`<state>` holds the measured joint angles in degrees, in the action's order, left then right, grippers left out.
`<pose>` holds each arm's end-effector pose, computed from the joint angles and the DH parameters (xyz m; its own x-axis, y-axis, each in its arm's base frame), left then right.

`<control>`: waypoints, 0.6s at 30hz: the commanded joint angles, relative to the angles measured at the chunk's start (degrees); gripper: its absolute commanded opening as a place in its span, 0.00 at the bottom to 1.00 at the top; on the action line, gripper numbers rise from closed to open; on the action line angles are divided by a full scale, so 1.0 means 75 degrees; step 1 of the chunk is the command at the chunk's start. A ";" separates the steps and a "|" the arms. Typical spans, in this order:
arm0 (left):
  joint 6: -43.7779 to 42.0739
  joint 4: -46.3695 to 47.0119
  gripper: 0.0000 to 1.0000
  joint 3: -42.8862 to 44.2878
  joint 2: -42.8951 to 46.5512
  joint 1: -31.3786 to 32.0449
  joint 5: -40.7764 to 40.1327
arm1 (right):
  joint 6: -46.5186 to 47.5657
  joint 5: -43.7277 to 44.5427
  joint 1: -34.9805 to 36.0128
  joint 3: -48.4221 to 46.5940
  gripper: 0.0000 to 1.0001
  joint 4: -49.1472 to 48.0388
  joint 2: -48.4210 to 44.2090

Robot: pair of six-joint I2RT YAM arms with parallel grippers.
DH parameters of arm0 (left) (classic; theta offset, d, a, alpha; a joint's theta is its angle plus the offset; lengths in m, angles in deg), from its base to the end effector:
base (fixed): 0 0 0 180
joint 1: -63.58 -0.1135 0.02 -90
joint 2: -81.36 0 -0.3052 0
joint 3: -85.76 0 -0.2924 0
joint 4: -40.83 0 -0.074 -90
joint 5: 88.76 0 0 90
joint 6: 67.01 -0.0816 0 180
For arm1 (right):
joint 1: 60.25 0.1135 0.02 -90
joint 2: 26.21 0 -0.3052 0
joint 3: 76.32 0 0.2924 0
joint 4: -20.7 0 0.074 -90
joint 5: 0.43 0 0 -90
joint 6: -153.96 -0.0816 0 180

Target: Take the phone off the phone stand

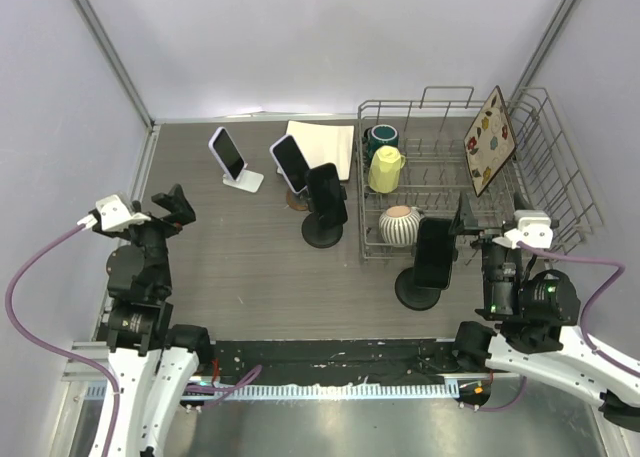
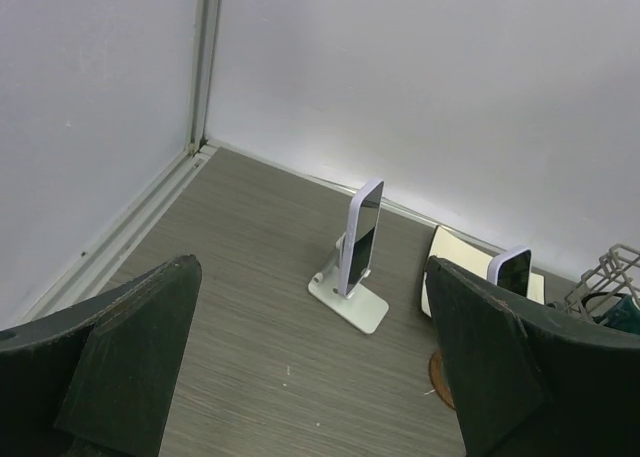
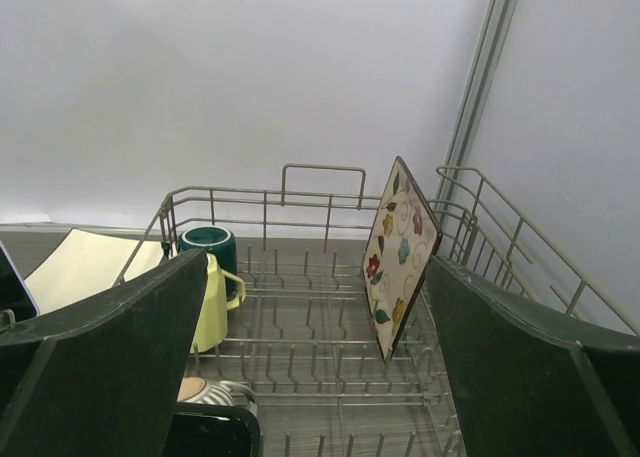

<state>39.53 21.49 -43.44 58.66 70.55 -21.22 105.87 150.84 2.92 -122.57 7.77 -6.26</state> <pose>0.1468 0.0135 0.3918 0.2197 -0.2919 -0.9309 -0.2087 0.9180 -0.3371 0.1013 0.0417 0.4188 0.2942 -0.1298 -0.9469 0.0996 0.9895 -0.1047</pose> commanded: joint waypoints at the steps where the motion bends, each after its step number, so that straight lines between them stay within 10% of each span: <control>1: 0.0116 0.0251 1.00 0.0055 -0.0137 -0.0143 0.0053 | 0.0049 -0.0247 -0.0010 0.0299 0.96 -0.0517 -0.0373; 18: 0.0889 -0.0826 1.00 0.1763 -0.3486 -0.0483 0.0462 | -0.1486 -0.1326 0.0002 0.0358 0.96 0.0502 -0.0538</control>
<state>44.97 18.32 -37.08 38.93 67.55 -19.07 98.42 143.96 2.92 -119.45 9.97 -9.98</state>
